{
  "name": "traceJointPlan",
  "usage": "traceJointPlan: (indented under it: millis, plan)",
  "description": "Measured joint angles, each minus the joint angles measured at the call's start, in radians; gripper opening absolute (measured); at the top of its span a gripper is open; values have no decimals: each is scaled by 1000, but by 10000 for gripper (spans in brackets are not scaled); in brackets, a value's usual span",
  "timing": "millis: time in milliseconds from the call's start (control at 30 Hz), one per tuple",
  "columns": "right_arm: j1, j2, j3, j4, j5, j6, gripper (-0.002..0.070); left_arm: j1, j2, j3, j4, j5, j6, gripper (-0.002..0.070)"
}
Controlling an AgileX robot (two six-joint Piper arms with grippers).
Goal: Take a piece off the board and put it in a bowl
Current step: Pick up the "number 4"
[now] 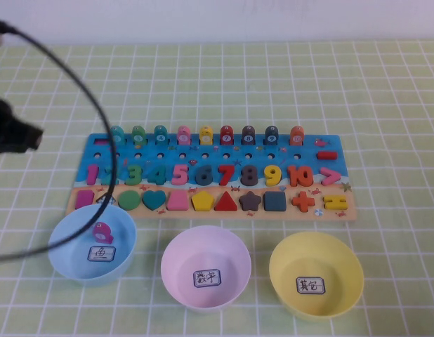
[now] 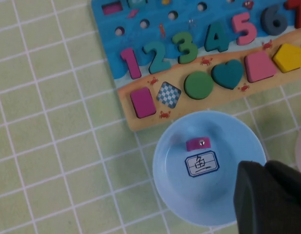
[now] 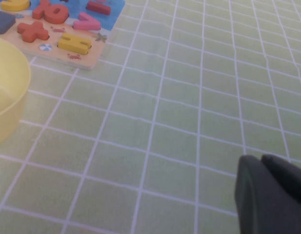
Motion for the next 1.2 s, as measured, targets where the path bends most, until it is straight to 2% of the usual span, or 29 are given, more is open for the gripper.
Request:
traceJointPlan:
  millis: [167,467,633,933,1067,1200]
  plan:
    - [0,0,0,0,0,0,-17,-23,266,-210,4,98,4,-5]
    - [0,0,0,0,0,0,-17,-198,621,-500,36,108,5,-5]
    - [0,0,0,0,0,0,-17,-261,691,-532,99,108,-14,-5]
    - [0,0,0,0,0,0,-17,-265,726,-538,168,108,-100,0]
    - [0,0,0,0,0,0,-17,-265,750,-538,168,108,-170,89]
    - [0,0,0,0,0,0,-17,-265,801,-538,168,108,-223,272]
